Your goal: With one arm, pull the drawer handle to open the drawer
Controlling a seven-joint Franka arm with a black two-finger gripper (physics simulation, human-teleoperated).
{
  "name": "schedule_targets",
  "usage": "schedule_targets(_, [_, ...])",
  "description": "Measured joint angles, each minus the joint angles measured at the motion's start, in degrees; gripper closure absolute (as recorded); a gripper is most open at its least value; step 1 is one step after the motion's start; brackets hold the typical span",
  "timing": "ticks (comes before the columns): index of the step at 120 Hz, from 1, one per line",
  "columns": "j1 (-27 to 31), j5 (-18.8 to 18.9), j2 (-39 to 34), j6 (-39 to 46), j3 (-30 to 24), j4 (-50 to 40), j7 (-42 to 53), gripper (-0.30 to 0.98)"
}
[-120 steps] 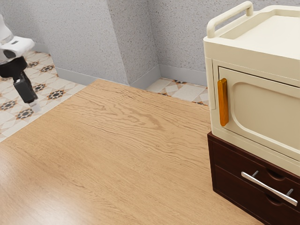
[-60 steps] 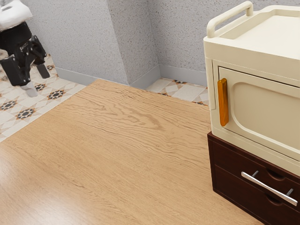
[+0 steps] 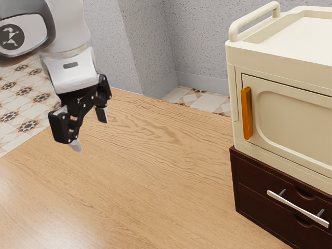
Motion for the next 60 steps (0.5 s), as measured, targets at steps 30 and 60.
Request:
schedule_targets(30, [-8.9,1.3,-1.7,11.6,-0.1,-9.8,1.4,0.00])
schedule_targets(60, [-26.6,1.6,-3.9,28.4,10.4,-22.0,2.3,0.00])
